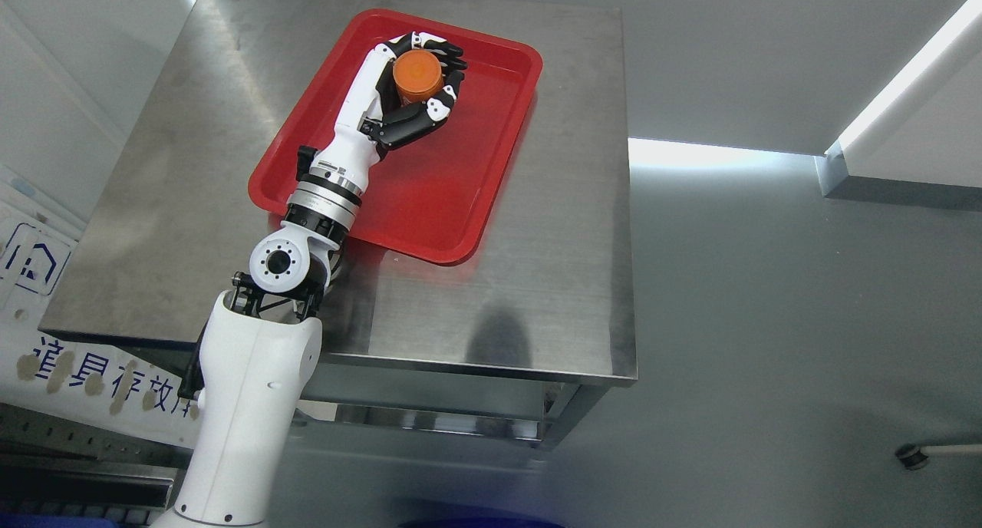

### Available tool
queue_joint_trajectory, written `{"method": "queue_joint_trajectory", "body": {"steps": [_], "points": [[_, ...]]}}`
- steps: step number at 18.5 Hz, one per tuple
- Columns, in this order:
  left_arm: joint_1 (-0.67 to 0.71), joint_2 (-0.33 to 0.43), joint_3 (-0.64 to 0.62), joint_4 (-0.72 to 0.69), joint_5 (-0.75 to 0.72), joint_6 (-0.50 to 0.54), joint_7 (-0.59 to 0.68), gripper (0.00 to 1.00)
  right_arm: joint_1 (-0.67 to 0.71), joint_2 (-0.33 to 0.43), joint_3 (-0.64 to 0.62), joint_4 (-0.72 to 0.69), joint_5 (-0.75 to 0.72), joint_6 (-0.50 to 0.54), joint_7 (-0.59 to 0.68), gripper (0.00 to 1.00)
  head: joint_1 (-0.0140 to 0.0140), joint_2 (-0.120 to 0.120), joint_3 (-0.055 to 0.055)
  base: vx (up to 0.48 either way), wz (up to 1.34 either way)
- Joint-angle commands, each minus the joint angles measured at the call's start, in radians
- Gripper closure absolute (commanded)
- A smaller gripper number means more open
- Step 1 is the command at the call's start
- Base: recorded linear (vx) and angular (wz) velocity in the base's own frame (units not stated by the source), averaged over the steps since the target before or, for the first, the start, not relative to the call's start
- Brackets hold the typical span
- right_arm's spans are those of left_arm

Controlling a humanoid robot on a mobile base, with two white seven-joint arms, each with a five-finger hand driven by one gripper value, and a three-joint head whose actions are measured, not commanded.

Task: Grab orange capacitor from left shelf to right desk

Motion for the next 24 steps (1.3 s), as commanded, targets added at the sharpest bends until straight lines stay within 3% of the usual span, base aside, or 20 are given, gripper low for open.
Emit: {"method": "queue_joint_trajectory", "body": {"steps": [1, 5, 6, 10, 13, 18, 24], "points": [[-0.025, 0.017, 0.004, 0.033, -0.003, 0.017, 0.003, 0.95, -0.002, -0.017, -0.011, -0.034, 0.005, 0.000, 0.001, 0.00, 0.0000, 0.000, 0.000, 0.000, 0.00], [-0.105, 0.017, -0.001, 0.125, -0.044, 0.027, 0.003, 0.93, -0.002, -0.017, -0.011, -0.034, 0.005, 0.000, 0.001, 0.00, 0.0000, 0.000, 0.000, 0.000, 0.00], [-0.114, 0.017, -0.007, 0.128, -0.048, 0.028, 0.003, 0.88, -0.002, -0.017, -0.011, -0.034, 0.005, 0.000, 0.001, 0.00, 0.0000, 0.000, 0.000, 0.000, 0.00], [-0.126, 0.017, -0.009, 0.119, -0.049, 0.048, 0.001, 0.51, -0.002, -0.017, -0.011, -0.034, 0.005, 0.000, 0.001, 0.00, 0.0000, 0.000, 0.000, 0.000, 0.00], [-0.128, 0.017, 0.004, 0.092, -0.048, 0.048, -0.002, 0.38, -0.002, -0.017, -0.011, -0.034, 0.005, 0.000, 0.001, 0.00, 0.0000, 0.000, 0.000, 0.000, 0.00], [-0.132, 0.017, 0.063, 0.030, -0.048, 0.034, -0.008, 0.02, -0.002, -0.017, -0.011, -0.034, 0.005, 0.000, 0.001, 0.00, 0.0000, 0.000, 0.000, 0.000, 0.00], [-0.137, 0.017, 0.203, 0.032, -0.046, -0.133, 0.003, 0.00, -0.003, -0.017, -0.011, -0.034, 0.005, 0.000, 0.001, 0.00, 0.0000, 0.000, 0.000, 0.000, 0.00]]}}
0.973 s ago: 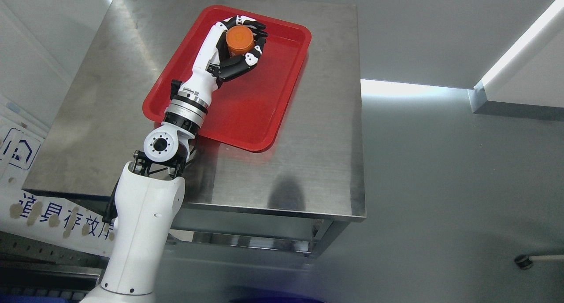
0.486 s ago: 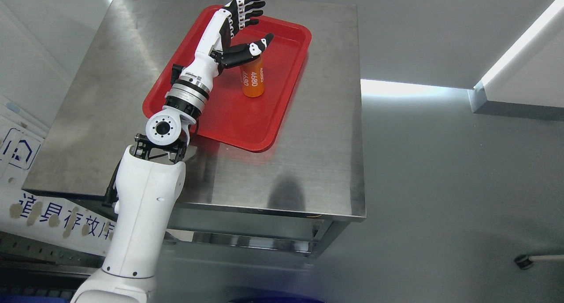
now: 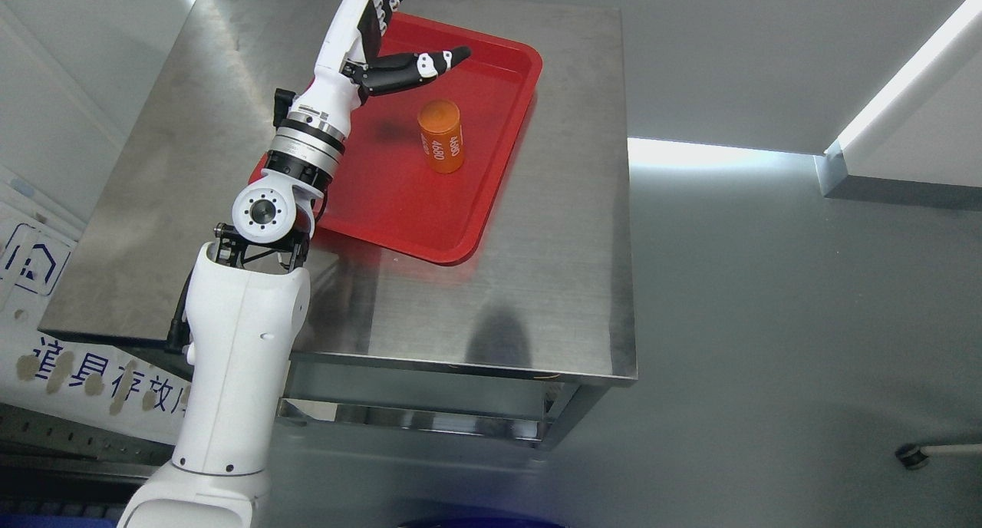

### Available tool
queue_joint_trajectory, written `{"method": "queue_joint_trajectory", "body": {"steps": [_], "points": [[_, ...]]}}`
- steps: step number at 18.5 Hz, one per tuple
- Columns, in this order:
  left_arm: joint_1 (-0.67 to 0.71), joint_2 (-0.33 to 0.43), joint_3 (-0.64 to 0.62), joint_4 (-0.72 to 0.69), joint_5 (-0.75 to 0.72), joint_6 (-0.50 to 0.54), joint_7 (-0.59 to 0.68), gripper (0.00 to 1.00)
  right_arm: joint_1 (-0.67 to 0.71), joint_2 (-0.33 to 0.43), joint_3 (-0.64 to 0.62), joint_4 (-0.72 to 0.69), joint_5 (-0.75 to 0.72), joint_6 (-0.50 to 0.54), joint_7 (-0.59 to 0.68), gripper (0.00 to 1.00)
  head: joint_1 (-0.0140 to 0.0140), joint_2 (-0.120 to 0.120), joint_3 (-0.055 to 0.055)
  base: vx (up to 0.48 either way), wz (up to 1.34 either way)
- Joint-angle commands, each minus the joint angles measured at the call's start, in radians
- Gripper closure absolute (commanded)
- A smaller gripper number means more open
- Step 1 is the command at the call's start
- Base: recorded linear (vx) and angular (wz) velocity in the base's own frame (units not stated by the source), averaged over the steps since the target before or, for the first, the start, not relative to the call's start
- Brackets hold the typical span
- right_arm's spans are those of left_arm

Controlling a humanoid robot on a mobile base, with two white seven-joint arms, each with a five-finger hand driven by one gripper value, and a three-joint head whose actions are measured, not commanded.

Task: Grab orange capacitor from left shelf to right desk

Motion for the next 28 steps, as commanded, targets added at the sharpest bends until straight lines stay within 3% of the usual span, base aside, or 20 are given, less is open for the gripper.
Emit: {"method": "queue_joint_trajectory", "body": {"steps": [1, 7, 9, 11, 18, 28], "points": [[-0.009, 0.017, 0.165, -0.024, 0.021, -0.079, 0.012, 0.00, -0.002, -0.017, -0.011, -0.034, 0.005, 0.000, 0.001, 0.00, 0.0000, 0.000, 0.000, 0.000, 0.00], [0.004, 0.017, 0.351, -0.096, 0.023, 0.014, 0.004, 0.00, -0.002, -0.017, -0.011, -0.034, 0.005, 0.000, 0.001, 0.00, 0.0000, 0.000, 0.000, 0.000, 0.00], [0.030, 0.064, 0.391, -0.097, 0.023, 0.016, 0.001, 0.00, -0.002, -0.017, -0.011, -0.034, 0.005, 0.000, 0.001, 0.00, 0.0000, 0.000, 0.000, 0.000, 0.00], [0.088, 0.083, 0.399, -0.097, 0.023, 0.007, 0.001, 0.00, -0.002, -0.017, -0.011, -0.034, 0.005, 0.000, 0.001, 0.00, 0.0000, 0.000, 0.000, 0.000, 0.00], [0.266, 0.032, 0.386, -0.119, 0.023, -0.019, 0.001, 0.00, -0.003, -0.017, -0.011, -0.034, 0.005, 0.000, 0.001, 0.00, 0.0000, 0.000, 0.000, 0.000, 0.00], [0.271, 0.017, 0.359, -0.122, 0.011, 0.027, 0.009, 0.00, -0.002, -0.017, -0.011, -0.034, 0.005, 0.000, 0.001, 0.00, 0.0000, 0.000, 0.000, 0.000, 0.00]]}}
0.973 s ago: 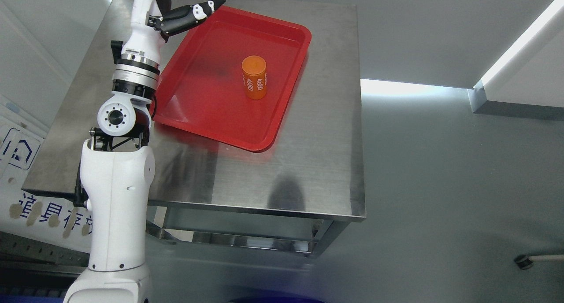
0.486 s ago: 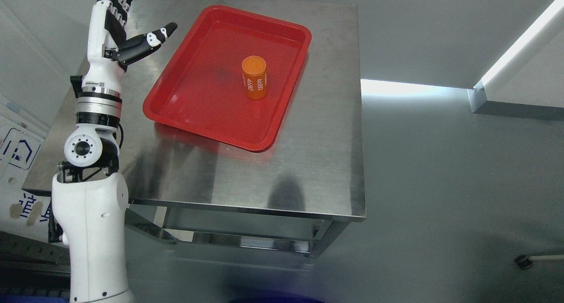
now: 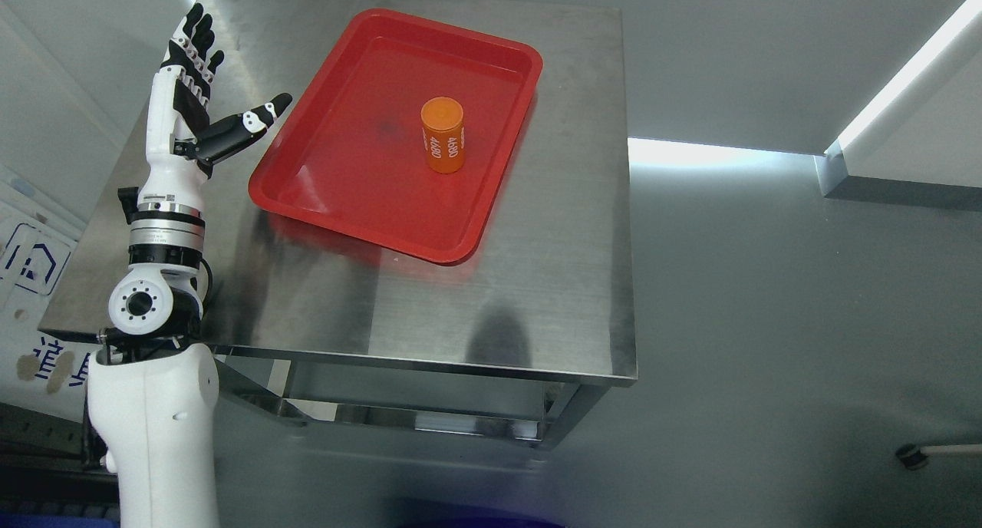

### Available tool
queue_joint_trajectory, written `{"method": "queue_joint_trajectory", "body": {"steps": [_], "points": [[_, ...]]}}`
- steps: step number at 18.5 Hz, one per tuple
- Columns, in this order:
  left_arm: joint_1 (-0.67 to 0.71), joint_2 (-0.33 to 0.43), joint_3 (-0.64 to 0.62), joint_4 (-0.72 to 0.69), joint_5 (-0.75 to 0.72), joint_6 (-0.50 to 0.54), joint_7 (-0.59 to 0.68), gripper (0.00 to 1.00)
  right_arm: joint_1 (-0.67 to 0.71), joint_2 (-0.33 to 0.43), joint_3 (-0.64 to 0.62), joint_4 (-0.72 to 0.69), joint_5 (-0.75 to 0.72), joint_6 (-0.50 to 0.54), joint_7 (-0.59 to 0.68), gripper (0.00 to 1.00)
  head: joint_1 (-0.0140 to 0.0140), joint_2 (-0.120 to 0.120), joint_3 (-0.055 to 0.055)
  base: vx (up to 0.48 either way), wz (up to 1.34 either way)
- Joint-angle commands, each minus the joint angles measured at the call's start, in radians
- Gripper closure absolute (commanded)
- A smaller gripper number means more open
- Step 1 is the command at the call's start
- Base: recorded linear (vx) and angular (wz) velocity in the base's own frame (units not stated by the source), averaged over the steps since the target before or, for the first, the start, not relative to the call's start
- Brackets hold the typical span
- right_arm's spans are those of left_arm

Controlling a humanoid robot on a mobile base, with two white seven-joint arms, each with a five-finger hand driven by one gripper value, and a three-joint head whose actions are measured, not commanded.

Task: Grab orange capacitor from left shelf to right desk

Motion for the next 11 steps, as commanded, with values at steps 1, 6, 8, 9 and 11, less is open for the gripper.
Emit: {"method": "queue_joint_trajectory", "body": {"steps": [1, 6, 8, 9, 11], "points": [[0.024, 0.004, 0.018, -0.016, -0.003, 0.018, -0.001, 0.00, -0.002, -0.017, -0.011, -0.034, 0.005, 0.000, 0.001, 0.00, 0.0000, 0.000, 0.000, 0.000, 0.00], [0.056, 0.004, 0.021, -0.016, -0.029, 0.023, -0.001, 0.00, -0.002, -0.017, -0.011, -0.034, 0.005, 0.000, 0.001, 0.00, 0.0000, 0.000, 0.000, 0.000, 0.00], [0.057, 0.004, 0.021, -0.016, -0.029, 0.021, -0.001, 0.00, -0.002, -0.017, -0.011, -0.034, 0.005, 0.000, 0.001, 0.00, 0.0000, 0.000, 0.000, 0.000, 0.00], [0.057, 0.004, 0.022, -0.016, -0.029, 0.021, -0.001, 0.00, -0.003, -0.017, -0.011, -0.034, 0.005, 0.000, 0.001, 0.00, 0.0000, 0.000, 0.000, 0.000, 0.00], [0.056, 0.004, 0.022, -0.016, -0.029, 0.021, -0.001, 0.00, -0.002, -0.017, -0.011, -0.034, 0.005, 0.000, 0.001, 0.00, 0.0000, 0.000, 0.000, 0.000, 0.00]]}}
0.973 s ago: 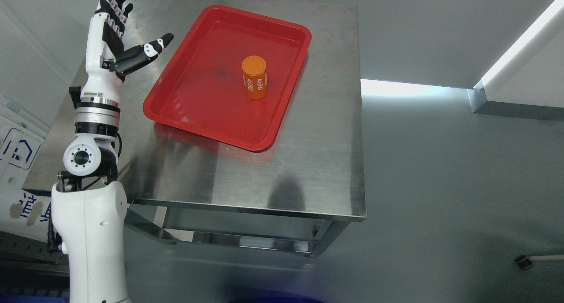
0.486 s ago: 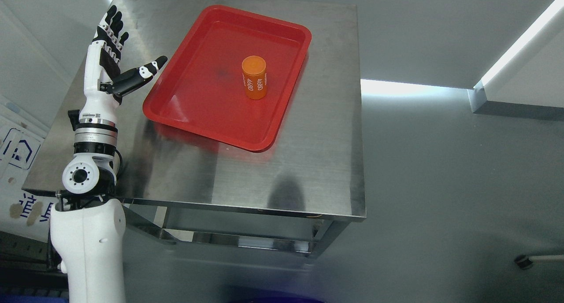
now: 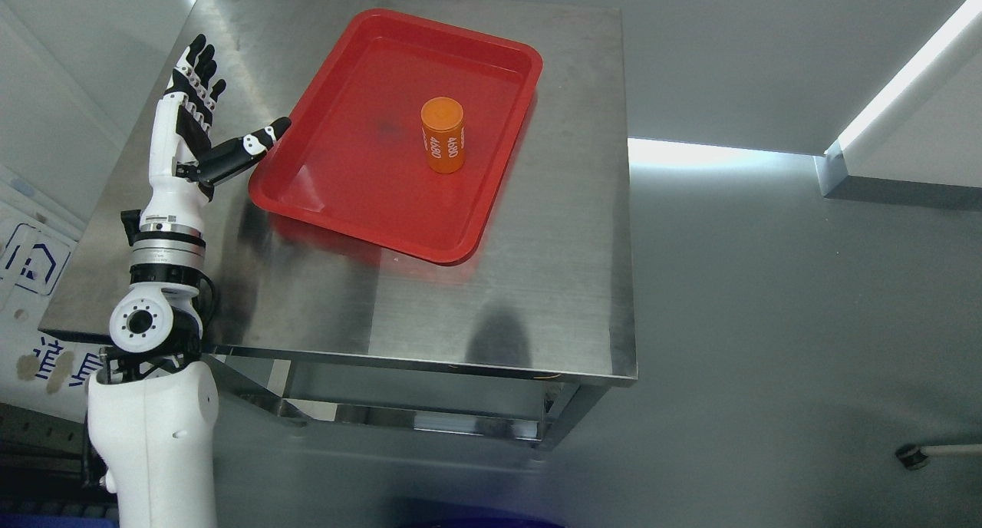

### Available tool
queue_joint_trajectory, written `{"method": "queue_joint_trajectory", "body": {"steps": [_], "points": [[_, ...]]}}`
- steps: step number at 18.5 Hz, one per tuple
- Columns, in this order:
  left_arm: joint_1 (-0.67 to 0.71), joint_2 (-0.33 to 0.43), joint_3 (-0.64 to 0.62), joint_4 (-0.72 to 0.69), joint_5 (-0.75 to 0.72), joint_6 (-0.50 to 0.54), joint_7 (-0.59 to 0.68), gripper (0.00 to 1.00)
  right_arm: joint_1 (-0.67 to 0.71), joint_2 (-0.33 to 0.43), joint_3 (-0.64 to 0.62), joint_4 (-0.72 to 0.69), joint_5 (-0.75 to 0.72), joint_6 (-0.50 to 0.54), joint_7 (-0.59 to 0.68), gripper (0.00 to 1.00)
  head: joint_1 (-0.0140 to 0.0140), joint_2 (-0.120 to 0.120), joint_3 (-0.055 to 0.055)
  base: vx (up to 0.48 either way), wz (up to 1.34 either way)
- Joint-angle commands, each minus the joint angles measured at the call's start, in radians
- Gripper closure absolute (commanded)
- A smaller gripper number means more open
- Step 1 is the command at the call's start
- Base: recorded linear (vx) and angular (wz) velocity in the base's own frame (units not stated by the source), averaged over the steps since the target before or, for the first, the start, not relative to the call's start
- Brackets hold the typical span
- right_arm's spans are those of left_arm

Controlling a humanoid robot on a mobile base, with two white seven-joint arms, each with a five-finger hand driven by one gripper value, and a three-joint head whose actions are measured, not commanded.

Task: Grab orange capacitor from left shelf to right desk

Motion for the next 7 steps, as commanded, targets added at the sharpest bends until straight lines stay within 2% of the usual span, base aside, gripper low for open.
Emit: {"method": "queue_joint_trajectory", "body": {"steps": [1, 7], "points": [[0.011, 0.013, 0.009, -0.006, -0.029, -0.001, 0.000, 0.00, -0.002, -0.017, -0.011, -0.034, 0.005, 0.000, 0.001, 0.00, 0.0000, 0.000, 0.000, 0.000, 0.00], [0.011, 0.013, 0.007, -0.004, -0.029, -0.001, 0.001, 0.00, -0.003, -0.017, -0.011, -0.034, 0.005, 0.000, 0.001, 0.00, 0.0000, 0.000, 0.000, 0.000, 0.00]]}}
